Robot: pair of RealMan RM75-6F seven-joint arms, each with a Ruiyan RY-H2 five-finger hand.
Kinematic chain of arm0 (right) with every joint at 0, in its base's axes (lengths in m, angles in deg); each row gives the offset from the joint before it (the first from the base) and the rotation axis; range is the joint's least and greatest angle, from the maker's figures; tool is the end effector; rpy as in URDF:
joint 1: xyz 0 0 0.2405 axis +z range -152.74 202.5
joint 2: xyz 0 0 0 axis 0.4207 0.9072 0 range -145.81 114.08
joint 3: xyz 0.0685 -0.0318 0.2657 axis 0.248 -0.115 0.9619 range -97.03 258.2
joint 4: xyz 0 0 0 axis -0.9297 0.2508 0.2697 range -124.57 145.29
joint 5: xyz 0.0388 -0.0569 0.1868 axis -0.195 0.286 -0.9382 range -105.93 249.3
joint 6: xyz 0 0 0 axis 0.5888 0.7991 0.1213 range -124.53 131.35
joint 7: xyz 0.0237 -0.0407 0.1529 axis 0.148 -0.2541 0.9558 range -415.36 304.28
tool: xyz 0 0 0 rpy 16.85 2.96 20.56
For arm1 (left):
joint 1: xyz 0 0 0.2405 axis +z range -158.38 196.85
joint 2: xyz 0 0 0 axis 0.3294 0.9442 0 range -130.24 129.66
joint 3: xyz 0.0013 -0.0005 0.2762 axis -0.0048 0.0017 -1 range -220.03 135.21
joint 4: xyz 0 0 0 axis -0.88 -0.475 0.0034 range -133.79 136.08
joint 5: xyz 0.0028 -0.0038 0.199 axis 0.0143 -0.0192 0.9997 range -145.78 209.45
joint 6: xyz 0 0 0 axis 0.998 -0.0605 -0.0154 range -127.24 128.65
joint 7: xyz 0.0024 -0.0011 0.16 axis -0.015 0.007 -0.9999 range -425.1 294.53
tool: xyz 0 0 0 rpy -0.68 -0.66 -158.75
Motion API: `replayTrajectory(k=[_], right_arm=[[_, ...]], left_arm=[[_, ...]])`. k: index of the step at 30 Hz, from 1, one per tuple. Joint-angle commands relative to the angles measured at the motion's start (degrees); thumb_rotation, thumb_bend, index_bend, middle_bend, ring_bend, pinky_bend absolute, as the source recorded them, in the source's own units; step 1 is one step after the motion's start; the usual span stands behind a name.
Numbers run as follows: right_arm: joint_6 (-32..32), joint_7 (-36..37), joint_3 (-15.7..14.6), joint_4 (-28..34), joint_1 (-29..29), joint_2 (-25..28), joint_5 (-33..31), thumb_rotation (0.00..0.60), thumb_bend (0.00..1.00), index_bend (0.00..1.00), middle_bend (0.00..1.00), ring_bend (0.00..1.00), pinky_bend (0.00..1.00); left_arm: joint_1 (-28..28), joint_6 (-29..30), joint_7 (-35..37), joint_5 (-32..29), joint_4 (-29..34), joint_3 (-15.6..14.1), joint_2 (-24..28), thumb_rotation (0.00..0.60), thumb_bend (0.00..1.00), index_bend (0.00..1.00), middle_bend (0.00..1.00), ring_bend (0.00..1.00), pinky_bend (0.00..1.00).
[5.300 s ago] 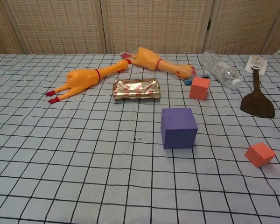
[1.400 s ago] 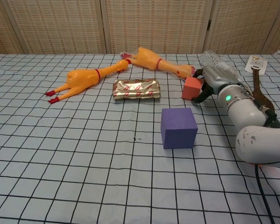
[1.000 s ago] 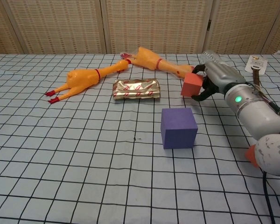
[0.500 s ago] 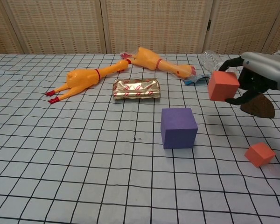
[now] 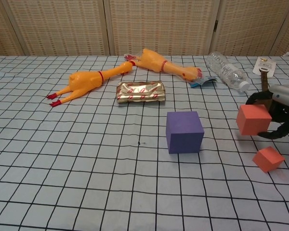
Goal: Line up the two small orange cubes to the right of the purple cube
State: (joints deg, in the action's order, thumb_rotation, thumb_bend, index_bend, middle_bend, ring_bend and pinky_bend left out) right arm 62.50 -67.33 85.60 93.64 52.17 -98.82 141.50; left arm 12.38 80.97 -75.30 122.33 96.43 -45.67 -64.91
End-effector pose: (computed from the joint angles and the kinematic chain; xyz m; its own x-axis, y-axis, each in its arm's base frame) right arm -0.2727 -0.3122 0.0247 0.4125 -0.3132 0.8554 -0.9105 -0.1733 0.3755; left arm -0.3100 0.1829 0.1383 0.5163 0.1601 0.8413 0.8554 -0.1454 -0.4972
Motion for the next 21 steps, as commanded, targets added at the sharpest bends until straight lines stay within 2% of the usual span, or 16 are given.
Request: replayTrajectory(k=[1, 21], right_arm=[[-0.9, 1.3, -0.6, -2.0, 0.1, -1.4, 0.9, 0.6, 0.15, 0.46, 0.99, 0.85, 1.0], [-2.6, 7.0, -0.5, -7.8, 1.4, -9.1, 3.9, 0.6, 0.15, 0.46, 0.99, 0.85, 1.0]], left_arm=[[0.0, 0.0, 0.1, 0.0, 0.0, 0.0, 0.0, 0.6, 0.45, 0.37, 0.53, 0.47, 0.56], [0.0, 0.0, 0.8, 0.0, -0.3, 0.1, 0.0, 0.6, 0.45, 0.37, 0.53, 0.47, 0.56]])
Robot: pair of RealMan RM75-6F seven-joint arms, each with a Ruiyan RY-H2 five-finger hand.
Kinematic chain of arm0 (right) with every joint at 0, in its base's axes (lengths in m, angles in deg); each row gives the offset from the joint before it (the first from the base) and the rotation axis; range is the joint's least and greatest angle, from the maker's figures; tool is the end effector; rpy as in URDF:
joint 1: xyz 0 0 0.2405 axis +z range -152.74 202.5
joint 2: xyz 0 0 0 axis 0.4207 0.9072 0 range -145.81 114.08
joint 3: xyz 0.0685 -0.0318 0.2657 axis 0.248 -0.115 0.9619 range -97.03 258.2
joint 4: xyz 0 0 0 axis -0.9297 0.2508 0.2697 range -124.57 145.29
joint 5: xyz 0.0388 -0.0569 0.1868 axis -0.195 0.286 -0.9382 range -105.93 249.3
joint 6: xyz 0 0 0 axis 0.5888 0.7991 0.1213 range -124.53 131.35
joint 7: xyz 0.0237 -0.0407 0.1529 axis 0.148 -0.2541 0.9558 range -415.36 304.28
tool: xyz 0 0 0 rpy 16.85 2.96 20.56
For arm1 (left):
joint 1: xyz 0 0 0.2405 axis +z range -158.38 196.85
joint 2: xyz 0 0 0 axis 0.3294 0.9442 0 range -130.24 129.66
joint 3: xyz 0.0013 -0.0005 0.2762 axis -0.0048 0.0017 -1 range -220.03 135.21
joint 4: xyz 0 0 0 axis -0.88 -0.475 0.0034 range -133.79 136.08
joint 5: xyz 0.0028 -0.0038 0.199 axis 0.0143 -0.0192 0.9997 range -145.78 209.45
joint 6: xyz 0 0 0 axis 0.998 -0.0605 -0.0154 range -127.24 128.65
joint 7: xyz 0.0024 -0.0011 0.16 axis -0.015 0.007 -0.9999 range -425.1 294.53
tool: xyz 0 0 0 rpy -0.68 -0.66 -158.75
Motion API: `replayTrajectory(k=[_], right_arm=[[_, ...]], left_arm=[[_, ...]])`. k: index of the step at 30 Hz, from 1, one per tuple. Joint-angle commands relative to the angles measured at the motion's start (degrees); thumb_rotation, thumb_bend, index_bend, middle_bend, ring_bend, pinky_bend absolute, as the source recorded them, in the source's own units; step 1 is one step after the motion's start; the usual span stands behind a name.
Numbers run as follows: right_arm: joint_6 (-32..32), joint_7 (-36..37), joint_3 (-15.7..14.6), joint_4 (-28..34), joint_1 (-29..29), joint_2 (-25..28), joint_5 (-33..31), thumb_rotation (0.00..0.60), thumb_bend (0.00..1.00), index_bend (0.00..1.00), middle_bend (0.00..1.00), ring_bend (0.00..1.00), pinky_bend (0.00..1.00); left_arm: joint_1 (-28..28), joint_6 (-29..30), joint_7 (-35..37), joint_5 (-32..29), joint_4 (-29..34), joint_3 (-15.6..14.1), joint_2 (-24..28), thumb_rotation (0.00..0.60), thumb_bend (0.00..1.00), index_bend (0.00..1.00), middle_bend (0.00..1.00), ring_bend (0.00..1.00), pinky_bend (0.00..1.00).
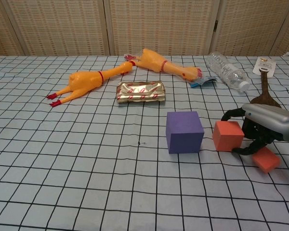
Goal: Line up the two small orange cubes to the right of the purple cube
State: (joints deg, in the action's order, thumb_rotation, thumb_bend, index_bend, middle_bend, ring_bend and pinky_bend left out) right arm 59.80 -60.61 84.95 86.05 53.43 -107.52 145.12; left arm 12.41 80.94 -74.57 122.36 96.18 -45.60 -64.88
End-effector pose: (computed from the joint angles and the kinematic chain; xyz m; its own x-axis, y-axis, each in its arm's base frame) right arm -0.2599 -0.3099 -0.0293 0.3303 -0.3774 0.8651 -0.9399 -0.2153 0.2650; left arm -0.3109 0.1831 0.1388 0.5095 0.1609 0.8453 0.8595 -0.1433 -0.4907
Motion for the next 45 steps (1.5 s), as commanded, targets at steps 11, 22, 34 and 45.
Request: replayTrajectory(k=[11, 22, 34, 45], right_arm=[[0.4, 0.7, 0.9, -1.3, 0.4, -2.0, 0.6, 0.6, 0.15, 0.46, 0.99, 0.85, 1.0], [0.6, 2.0, 1.3, -1.7, 0.7, -3.2, 1.3, 0.6, 0.15, 0.47, 0.99, 0.85, 1.0], [0.9, 1.8, 1.6, -3.6, 0.9, -4.7, 1.3, 0.6, 0.15, 0.47, 0.99, 0.85, 1.0], [1.0, 3.1, 1.8, -5.6, 1.2, -6.2, 1.9, 0.6, 0.15, 0.47, 0.99, 0.85, 1.0]], left_arm=[[0.0, -0.1, 0.1, 0.0, -0.1, 0.0, 0.0, 0.6, 0.45, 0.37, 0.53, 0.47, 0.56], [0.0, -0.2, -0.2, 0.0, 0.1, 0.0, 0.0, 0.6, 0.45, 0.37, 0.53, 0.47, 0.56], [0.0, 0.1, 0.1, 0.3, 0.0, 0.0, 0.1, 0.6, 0.45, 0.37, 0.53, 0.47, 0.56], [0.0, 0.1, 0.0, 0.3, 0.1, 0.0, 0.1, 0.6, 0.45, 0.37, 0.53, 0.47, 0.56]])
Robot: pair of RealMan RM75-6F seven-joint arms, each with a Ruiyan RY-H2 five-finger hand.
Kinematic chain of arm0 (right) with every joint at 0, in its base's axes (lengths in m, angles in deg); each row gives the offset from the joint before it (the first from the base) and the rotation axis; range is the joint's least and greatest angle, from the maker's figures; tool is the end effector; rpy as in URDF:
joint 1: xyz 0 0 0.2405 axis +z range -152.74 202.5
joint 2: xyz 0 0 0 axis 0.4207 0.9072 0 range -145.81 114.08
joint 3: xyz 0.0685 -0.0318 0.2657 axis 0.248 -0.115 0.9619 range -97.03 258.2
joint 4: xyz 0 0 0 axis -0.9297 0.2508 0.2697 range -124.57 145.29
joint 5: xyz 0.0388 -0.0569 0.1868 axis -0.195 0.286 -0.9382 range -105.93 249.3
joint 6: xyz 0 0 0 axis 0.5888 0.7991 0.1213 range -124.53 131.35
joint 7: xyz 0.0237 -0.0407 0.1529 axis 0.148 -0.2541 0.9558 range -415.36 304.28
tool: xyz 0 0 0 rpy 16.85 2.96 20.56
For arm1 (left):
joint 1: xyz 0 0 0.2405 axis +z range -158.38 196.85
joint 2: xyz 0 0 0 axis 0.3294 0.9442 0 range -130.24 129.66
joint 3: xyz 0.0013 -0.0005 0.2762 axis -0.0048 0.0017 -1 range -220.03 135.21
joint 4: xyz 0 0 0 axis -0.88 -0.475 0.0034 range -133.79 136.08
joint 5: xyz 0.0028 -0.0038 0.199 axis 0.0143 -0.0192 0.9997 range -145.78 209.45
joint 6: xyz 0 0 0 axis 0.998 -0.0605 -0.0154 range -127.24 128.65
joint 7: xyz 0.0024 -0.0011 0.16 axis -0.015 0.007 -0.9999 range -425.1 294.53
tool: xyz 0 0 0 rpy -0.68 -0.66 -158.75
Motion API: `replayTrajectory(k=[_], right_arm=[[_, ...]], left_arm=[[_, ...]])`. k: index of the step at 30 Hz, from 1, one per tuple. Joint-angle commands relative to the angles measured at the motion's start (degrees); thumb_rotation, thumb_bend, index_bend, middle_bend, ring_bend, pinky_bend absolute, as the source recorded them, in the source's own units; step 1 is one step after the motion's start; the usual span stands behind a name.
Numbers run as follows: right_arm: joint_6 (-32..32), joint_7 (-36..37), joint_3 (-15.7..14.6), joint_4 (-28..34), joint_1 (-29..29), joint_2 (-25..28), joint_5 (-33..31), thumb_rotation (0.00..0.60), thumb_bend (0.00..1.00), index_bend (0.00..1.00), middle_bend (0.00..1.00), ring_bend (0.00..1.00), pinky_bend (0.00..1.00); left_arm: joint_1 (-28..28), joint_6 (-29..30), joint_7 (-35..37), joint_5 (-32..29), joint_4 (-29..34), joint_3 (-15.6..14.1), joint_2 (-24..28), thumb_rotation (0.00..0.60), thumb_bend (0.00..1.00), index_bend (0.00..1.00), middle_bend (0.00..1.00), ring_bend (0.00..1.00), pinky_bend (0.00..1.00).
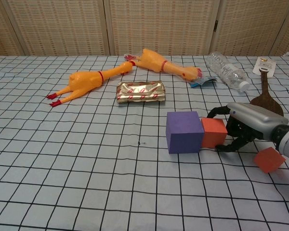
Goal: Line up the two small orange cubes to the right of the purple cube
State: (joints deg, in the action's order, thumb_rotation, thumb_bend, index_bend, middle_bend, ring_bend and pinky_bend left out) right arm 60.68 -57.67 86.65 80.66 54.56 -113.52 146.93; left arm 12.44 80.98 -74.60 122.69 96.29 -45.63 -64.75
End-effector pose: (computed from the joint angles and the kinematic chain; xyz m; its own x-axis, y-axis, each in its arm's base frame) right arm -0.2429 -0.3188 -0.0533 0.2786 -0.3494 0.8946 -0.9511 -0.2296 0.2066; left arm -0.3100 0.1827 0.1392 0.5109 0.1599 0.8447 0.8584 -0.1484 -0.4911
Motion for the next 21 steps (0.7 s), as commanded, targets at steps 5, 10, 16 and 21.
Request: replayTrajectory(k=[5, 10, 16, 21], right_arm=[[0.3, 0.7, 0.1, -0.7, 0.1, -0.7, 0.3, 0.6, 0.15, 0.47, 0.99, 0.85, 1.0], [0.1, 1.0, 0.0, -1.0, 0.0, -0.7, 0.5, 0.6, 0.15, 0.47, 0.99, 0.85, 1.0], [0.1, 1.6, 0.1, -1.2, 0.1, -1.0, 0.7, 0.6, 0.15, 0.47, 0.99, 0.85, 1.0], [0.2, 1.9, 0.1, -1.5, 0.1, -1.4, 0.9, 0.6, 0.15, 0.46, 0.99, 0.85, 1.0]], left_arm=[[0.0, 0.0, 0.1, 0.0, 0.0, 0.0, 0.0, 0.6, 0.45, 0.37, 0.53, 0.47, 0.56], [0.1, 0.2, 0.2, 0.1, 0.0, 0.0, 0.0, 0.6, 0.45, 0.37, 0.53, 0.47, 0.56], [0.0, 0.1, 0.1, 0.1, 0.0, 0.0, 0.0, 0.6, 0.45, 0.37, 0.53, 0.47, 0.56], [0.1, 0.1, 0.2, 0.1, 0.1, 0.0, 0.0, 0.6, 0.45, 0.37, 0.53, 0.47, 0.56]])
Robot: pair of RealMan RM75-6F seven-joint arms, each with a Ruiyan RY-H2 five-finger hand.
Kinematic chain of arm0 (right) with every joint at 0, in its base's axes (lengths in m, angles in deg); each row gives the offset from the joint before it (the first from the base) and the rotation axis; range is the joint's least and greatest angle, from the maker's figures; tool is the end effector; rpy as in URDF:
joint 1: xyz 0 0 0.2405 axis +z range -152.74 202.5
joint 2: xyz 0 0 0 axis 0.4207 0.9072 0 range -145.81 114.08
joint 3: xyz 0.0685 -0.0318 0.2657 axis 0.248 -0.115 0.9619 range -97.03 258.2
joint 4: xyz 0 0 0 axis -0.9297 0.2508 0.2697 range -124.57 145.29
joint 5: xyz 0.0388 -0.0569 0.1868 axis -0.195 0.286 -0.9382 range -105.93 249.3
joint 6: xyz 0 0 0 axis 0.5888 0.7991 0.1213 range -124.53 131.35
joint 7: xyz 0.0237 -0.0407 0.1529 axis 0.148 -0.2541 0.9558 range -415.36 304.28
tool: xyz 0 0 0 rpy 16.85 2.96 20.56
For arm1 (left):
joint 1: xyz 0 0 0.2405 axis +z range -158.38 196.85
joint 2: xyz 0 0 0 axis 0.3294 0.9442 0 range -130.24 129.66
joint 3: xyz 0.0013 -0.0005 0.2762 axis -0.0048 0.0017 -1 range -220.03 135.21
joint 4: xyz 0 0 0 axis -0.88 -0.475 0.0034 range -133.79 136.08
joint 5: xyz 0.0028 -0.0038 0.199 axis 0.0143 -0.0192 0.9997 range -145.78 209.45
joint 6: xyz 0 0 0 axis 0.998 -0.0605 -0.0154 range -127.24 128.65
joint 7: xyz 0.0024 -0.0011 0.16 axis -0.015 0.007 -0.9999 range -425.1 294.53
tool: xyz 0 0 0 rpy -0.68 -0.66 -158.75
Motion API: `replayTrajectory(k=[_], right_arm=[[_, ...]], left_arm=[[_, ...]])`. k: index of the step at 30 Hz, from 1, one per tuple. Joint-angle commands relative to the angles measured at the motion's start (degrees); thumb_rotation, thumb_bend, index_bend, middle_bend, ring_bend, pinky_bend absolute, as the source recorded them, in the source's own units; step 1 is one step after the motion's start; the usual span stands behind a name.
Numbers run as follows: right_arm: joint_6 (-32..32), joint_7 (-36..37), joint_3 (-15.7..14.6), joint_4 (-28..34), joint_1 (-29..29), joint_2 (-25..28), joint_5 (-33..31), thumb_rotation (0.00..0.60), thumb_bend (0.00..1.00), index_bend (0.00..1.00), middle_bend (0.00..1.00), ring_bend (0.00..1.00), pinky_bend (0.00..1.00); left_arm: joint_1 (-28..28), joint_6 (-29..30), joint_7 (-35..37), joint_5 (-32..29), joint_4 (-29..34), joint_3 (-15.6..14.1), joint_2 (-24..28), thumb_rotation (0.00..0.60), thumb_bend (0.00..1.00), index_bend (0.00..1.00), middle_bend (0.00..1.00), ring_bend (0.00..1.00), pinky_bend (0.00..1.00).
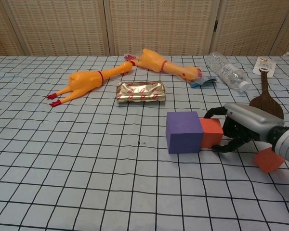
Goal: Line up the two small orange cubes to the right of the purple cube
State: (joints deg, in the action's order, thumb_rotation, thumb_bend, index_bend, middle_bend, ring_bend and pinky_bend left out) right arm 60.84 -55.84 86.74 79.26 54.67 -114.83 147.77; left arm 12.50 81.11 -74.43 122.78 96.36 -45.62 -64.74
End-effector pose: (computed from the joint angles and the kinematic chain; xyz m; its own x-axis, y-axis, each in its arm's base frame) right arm -0.2401 -0.3190 -0.0592 0.2556 -0.3509 0.9009 -0.9559 -0.2311 0.1812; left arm -0.3096 0.1824 0.1394 0.5074 0.1583 0.8471 0.8604 -0.1482 -0.4876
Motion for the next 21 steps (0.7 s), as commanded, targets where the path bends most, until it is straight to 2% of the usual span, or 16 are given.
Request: replayTrajectory(k=[1, 15, 21], right_arm=[[0.1, 0.1, 0.0, -0.2, 0.0, -0.1, 0.1, 0.6, 0.15, 0.46, 0.99, 0.85, 1.0], [0.2, 0.4, -0.1, -0.2, -0.3, 0.7, 0.4, 0.6, 0.15, 0.28, 0.99, 0.85, 1.0], [-0.4, 0.4, -0.2, 0.3, -0.2, 1.5, 0.2, 0.6, 0.15, 0.25, 0.99, 0.85, 1.0]], left_arm=[[0.0, 0.0, 0.1, 0.0, 0.0, 0.0, 0.0, 0.6, 0.45, 0.37, 0.53, 0.47, 0.56], [0.0, 0.0, 0.1, 0.0, 0.0, 0.0, 0.0, 0.6, 0.45, 0.37, 0.53, 0.47, 0.56], [0.0, 0.0, 0.2, 0.0, -0.1, 0.0, 0.0, 0.6, 0.45, 0.37, 0.53, 0.47, 0.56]])
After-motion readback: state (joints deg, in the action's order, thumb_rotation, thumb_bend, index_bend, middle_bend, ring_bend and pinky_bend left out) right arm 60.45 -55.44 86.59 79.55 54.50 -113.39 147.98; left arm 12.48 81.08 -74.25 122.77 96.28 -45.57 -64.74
